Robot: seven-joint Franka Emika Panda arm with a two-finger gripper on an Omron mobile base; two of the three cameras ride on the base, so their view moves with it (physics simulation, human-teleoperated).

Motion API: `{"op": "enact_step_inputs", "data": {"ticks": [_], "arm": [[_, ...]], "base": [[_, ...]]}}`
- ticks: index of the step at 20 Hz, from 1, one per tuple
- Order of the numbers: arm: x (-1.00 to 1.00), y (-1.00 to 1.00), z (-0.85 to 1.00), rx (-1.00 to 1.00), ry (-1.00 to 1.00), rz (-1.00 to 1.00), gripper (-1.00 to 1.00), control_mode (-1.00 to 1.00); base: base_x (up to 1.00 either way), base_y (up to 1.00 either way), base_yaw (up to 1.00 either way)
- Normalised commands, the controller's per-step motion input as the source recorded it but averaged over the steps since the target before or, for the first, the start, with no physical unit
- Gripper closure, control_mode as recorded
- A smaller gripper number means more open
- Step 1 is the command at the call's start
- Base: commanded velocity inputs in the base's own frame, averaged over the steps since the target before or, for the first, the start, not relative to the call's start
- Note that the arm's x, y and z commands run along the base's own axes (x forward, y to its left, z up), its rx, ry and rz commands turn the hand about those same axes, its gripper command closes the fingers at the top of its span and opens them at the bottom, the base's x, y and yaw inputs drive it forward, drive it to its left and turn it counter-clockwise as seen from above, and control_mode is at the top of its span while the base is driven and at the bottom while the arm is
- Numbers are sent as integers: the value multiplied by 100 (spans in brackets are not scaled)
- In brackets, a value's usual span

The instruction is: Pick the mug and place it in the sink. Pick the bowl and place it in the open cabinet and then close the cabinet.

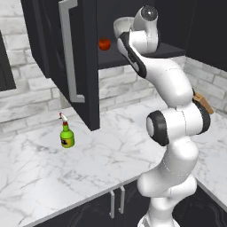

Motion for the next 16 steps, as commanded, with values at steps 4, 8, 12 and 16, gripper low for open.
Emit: {"op": "enact_step_inputs", "data": {"ticks": [4,8,12,16], "arm": [[42,16,1,0,7,0,-100,-100],[0,-3,11,0,11,-5,-100,-100],[0,0,10,0,6,-3,-100,-100],[-9,-4,5,0,-7,0,-100,-100]], "base": [[0,0,0],[0,0,0],[0,0,0],[0,0,0]]}}
